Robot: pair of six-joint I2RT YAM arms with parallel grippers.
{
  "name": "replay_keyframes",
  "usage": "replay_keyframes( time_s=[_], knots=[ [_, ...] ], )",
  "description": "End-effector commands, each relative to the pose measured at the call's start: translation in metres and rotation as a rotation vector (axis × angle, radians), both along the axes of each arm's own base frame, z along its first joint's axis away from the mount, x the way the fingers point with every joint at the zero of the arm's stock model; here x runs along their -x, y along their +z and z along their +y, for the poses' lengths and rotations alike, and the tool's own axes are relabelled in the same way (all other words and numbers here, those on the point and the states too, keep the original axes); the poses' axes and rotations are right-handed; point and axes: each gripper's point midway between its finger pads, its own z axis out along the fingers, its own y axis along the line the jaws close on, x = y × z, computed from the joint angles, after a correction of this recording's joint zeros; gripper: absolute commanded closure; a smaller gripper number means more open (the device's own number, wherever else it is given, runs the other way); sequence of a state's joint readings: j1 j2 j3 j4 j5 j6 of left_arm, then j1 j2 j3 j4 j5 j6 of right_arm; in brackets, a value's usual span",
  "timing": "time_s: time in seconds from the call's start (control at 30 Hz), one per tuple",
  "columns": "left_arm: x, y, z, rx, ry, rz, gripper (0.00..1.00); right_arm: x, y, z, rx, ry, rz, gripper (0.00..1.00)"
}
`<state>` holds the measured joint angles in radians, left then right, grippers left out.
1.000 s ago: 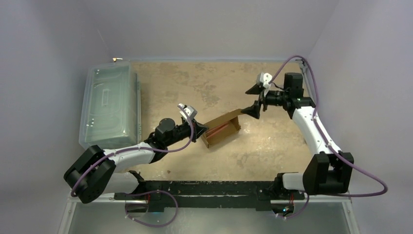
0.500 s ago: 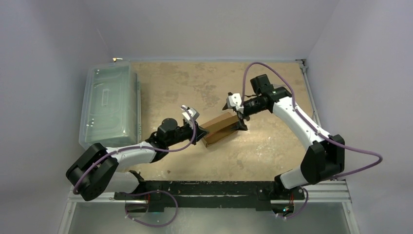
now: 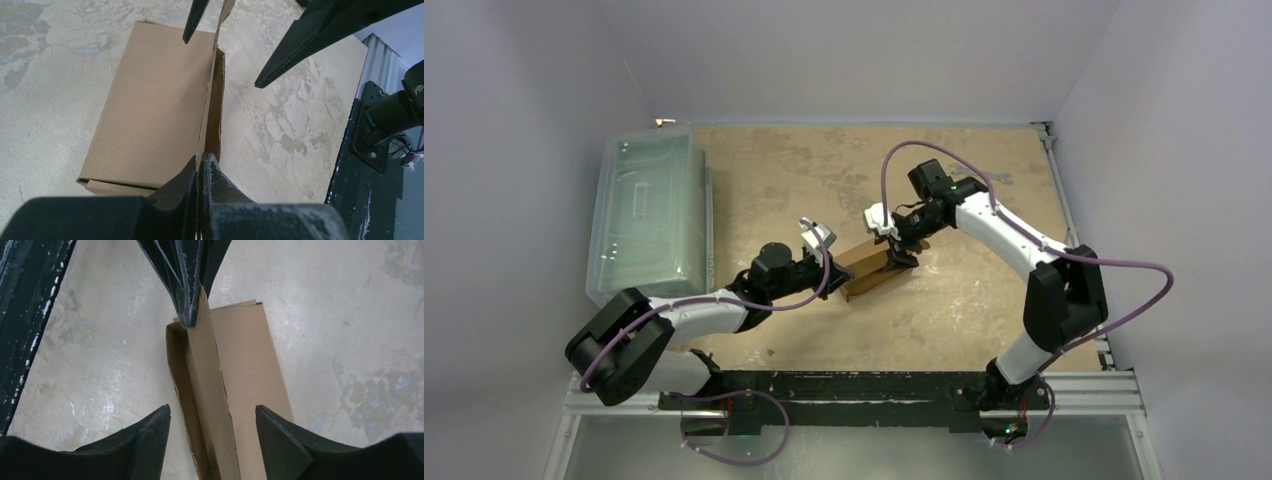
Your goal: Fold the paper box
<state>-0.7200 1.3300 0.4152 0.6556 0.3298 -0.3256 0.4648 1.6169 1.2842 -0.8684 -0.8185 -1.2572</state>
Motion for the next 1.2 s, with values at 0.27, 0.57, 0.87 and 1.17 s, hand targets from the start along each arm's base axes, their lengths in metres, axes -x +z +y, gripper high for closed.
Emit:
replay_keyframes(
  time_s=[0.27,0.57,0.87,1.17],
  knots=[
    [0.000,0.001,0.000,0.011,0.003,0.025,0.98,0.006,-0.030,-0.006,0.095,0.005,0.005,0.70],
    [0.001,-0.009,0.001,-0.008,0.019,0.074,0.92,0.011,-0.039,-0.012,0.134,0.006,-0.015,0.91],
    [0.001,-0.012,0.002,-0.017,0.023,0.087,0.90,0.022,-0.033,-0.010,0.105,0.021,-0.002,0.68],
    [0.003,-0.014,0.005,-0.017,0.035,0.099,0.90,0.021,-0.038,-0.012,0.121,0.000,0.013,0.83]
  ],
)
